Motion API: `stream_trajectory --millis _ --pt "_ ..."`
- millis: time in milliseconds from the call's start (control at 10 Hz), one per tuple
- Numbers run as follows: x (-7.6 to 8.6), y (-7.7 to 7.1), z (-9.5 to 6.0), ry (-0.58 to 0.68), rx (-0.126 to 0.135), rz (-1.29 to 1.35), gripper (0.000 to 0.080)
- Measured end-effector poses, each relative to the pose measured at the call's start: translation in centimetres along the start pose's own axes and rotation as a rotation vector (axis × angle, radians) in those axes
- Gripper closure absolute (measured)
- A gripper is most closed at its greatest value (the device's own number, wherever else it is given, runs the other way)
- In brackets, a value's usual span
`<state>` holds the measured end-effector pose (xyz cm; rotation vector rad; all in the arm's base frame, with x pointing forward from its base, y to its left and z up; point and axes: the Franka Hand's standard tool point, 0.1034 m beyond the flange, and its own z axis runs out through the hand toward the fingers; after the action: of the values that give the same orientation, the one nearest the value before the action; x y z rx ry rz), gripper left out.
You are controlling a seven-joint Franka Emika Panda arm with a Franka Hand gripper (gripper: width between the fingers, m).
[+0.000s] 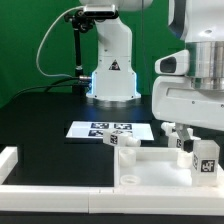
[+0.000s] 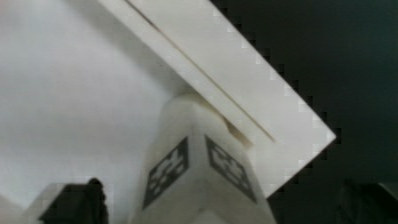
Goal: Assemble one leg
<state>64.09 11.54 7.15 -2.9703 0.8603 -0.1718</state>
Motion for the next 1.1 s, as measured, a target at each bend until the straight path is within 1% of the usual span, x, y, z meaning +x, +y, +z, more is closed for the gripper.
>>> stream_trajectory --millis 100,200,300,500,600,700,900,1000,1100 --pt "0.28 0.28 0.04 0.006 -0.008 -0.228 0.0151" --pt "0.52 0.57 0.09 0.003 -0.006 -0.337 0.0151" --pt "0.46 0.50 0.10 0.003 -0.004 -0.247 0.0151" --pt "0.49 0.55 0.10 0.002 -0.004 -0.214 0.0422" --pt "0.48 0.54 0.10 0.002 -0.004 -0.147 0.0422" --pt "0.47 0.54 0.11 0.002 -0.003 -0.077 0.0515" --pt "0.44 0.50 0.16 0.002 -0.003 0.079 0.0515" --pt "0.37 0.48 0.14 0.003 -0.011 0.208 0.0515" --pt "0.26 0.46 0.12 -0.006 -0.029 0.386 0.0515"
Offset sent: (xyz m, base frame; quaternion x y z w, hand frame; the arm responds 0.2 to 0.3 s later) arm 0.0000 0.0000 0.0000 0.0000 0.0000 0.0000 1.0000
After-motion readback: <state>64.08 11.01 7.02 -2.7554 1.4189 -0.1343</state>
